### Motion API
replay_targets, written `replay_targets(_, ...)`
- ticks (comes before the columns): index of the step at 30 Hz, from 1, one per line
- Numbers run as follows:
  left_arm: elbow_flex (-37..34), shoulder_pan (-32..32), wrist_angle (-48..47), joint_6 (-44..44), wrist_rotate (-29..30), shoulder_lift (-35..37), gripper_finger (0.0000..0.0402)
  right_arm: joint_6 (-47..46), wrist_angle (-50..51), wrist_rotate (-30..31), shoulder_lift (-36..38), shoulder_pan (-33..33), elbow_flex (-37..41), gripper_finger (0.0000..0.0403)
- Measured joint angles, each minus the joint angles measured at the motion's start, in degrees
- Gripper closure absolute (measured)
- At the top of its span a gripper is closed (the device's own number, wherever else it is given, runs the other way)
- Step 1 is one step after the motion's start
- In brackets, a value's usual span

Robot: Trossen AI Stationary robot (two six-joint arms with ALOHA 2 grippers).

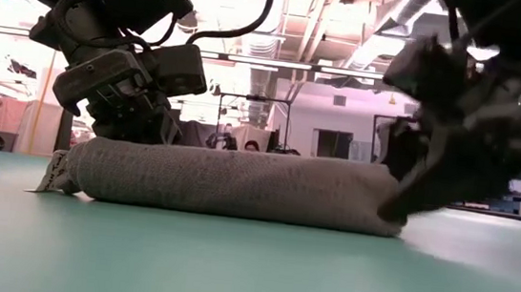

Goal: Roll towel into tight, uniform cylinder
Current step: Roll the gray towel

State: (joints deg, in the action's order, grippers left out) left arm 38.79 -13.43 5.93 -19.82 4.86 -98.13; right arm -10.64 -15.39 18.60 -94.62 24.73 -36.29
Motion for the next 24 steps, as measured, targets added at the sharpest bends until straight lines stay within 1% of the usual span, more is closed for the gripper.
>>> replay_targets(4, 0.0, 0.0, 0.0, -0.1, -0.8, 0.0, 0.0401, -1.6, -1.1, 1.9, -3.4, 0.0, -1.5, 0.0103)
replay_targets(8, 0.0, 0.1, 0.0, -0.1, -1.2, 0.0, 0.0401, -0.9, -0.8, 2.8, -4.1, 0.0, -2.9, 0.0125)
replay_targets(11, 0.0, 0.1, 0.0, -0.1, -1.3, 0.0, 0.0401, 0.0, -1.0, 3.7, -4.1, 0.0, -3.9, 0.0162)
replay_targets(13, 0.0, 0.1, 0.0, 0.1, -1.3, 0.0, 0.0401, 0.0, -0.8, 3.3, -4.1, -0.1, -4.3, 0.0206)
replay_targets(16, 0.0, 0.1, 0.0, 0.3, -1.4, 0.0, 0.0401, -0.7, -0.9, -1.2, -4.1, -0.6, -4.7, 0.0290)
replay_targets(18, 0.0, 0.1, 0.0, 0.6, -1.5, 0.0, 0.0401, -2.7, -1.5, -5.8, -4.0, -1.5, -4.8, 0.0352)
replay_targets(19, 0.0, 0.1, 0.0, 0.8, -1.5, 0.0, 0.0401, -3.5, -2.1, -8.6, -4.0, -2.1, -4.7, 0.0370)
replay_targets(21, 0.0, 0.1, 0.0, 1.1, -1.6, 0.0, 0.0401, -5.7, -3.7, -13.4, -4.0, -3.4, -4.7, 0.0371)
replay_targets(24, 0.0, 0.3, 0.0, 1.5, -1.9, 0.7, 0.0401, -9.8, -7.0, -23.3, -4.0, -6.5, -4.7, 0.0367)
